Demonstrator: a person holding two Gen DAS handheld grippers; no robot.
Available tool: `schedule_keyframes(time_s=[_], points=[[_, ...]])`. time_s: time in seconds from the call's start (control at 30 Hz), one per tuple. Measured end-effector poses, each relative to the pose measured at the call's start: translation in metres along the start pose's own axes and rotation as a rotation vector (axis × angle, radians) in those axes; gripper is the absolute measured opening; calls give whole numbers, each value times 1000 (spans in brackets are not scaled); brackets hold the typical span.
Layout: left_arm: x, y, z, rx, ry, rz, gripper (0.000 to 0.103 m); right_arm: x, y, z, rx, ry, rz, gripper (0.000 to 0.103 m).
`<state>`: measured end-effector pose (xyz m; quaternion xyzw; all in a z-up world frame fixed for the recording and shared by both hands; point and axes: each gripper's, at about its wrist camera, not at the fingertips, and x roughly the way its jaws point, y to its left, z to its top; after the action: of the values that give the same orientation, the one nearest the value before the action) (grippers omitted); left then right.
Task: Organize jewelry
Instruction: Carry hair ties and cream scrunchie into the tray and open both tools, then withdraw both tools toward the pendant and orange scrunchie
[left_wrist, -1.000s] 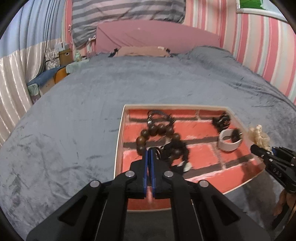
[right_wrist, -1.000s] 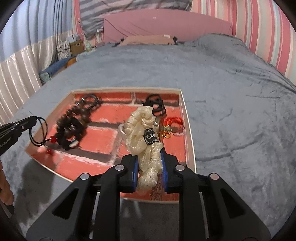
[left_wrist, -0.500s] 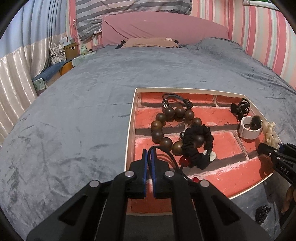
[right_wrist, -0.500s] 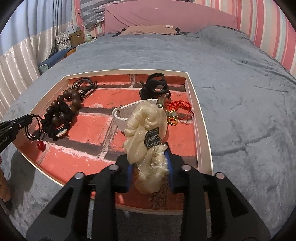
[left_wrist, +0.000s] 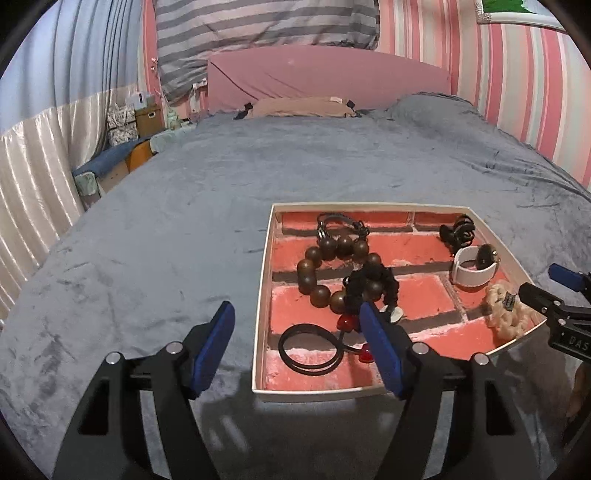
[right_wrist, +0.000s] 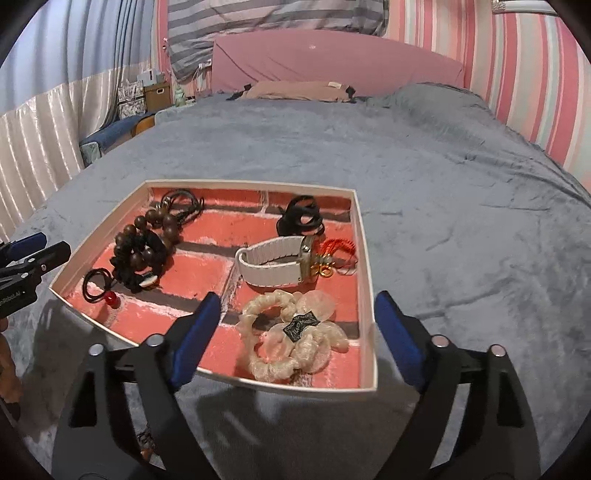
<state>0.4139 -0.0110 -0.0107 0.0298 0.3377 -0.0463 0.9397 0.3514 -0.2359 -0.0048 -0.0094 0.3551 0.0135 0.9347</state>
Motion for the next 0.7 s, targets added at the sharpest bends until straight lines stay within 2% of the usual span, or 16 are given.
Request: schedule_keyframes(time_s=[0.07, 0.13, 0.2, 0.3, 0.53, 0.7], points=[[-10, 0, 2, -4, -3, -2, 70, -14, -2, 2, 0, -17, -11, 92], [-20, 0, 3, -7, -9, -11, 76, -30, -6, 2, 1, -44, -36, 99], [-35, 2, 2, -14, -28, -6, 86, -47, -13, 2, 15, -63, -52, 99], [-55, 0, 0, -10, -44, -9, 90, -64, -27, -1, 54, -55, -48, 99], [-92, -16, -15, -13, -81, -18, 92, -111, -58, -27, 69, -70, -117, 99], [-104, -43, -32, -15, -75, -75, 92, -139, -74, -52, 73, -75, -199, 99]])
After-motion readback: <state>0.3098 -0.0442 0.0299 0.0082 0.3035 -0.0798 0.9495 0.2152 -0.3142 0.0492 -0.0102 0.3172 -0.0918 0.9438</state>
